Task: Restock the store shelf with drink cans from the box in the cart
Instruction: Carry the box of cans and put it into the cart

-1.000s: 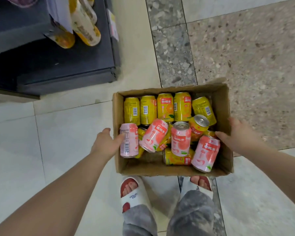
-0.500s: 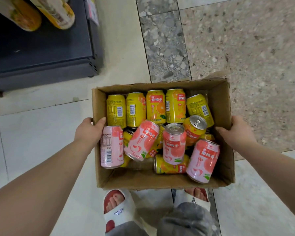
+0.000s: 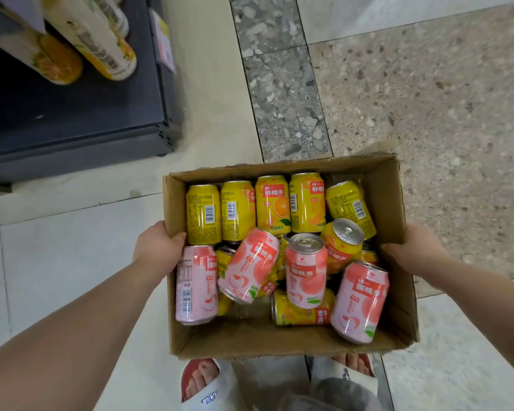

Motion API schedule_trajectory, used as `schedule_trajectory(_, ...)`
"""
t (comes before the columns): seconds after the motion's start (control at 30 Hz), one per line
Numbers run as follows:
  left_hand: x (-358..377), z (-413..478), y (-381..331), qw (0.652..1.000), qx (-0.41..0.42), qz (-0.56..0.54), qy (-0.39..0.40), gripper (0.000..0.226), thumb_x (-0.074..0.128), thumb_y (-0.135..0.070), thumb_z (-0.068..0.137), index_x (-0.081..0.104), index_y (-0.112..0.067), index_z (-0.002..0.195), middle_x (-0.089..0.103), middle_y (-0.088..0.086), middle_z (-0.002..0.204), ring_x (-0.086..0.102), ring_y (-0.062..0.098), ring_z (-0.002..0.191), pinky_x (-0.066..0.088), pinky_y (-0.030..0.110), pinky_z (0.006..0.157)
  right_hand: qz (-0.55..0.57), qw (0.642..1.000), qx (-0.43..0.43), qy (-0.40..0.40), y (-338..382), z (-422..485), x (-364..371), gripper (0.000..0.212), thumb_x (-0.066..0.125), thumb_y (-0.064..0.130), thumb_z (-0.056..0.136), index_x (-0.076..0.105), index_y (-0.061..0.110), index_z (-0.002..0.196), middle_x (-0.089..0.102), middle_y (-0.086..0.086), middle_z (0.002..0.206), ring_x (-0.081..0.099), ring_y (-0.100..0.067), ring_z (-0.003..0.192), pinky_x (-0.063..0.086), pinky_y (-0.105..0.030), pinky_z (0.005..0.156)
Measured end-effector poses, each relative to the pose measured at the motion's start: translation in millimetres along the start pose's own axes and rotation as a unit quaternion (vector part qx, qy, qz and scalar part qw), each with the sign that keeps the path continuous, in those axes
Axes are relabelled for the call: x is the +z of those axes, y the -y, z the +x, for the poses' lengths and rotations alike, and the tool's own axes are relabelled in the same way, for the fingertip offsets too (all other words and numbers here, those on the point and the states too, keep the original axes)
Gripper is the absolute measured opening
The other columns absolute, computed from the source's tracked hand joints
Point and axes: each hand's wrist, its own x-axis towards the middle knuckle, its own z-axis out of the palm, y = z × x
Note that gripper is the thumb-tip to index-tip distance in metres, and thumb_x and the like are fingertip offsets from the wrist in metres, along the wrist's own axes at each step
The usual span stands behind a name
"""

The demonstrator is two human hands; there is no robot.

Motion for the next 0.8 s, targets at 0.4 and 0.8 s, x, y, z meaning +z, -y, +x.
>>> schedule_trajectory(0.4,-95.3,-100.0,-4.4,1.000,-0.006,-0.024,0.000,0.020,0.056,-0.025,0.088,0.060,-0.007,0.096,0.064,0.017,0.088,0.061,0.038,0.081,0.054,0.047,0.075,-0.050,0.998,-0.034,0.017,23.7,-91.9,-86.7,0.028,0.062,0.013,0.080,0.062,0.005,0.107,0.066,-0.021,0.106,0.060,-0.037,0.100,0.039,-0.028,0.070)
schedule_trajectory(0.8,-279.6,-276.6,-17.9,0.997,0.005,-0.073,-0.026,0.015,0.059,-0.018,0.086,0.061,-0.004,0.091,0.065,0.022,0.088,0.061,0.038,0.081,0.054,0.045,0.073,-0.061,0.993,-0.101,0.015,76.5,-304.1,-242.9,0.029,0.058,0.009,0.083,0.062,0.002,0.110,0.065,-0.022,0.112,0.060,-0.036,0.106,0.043,-0.030,0.076)
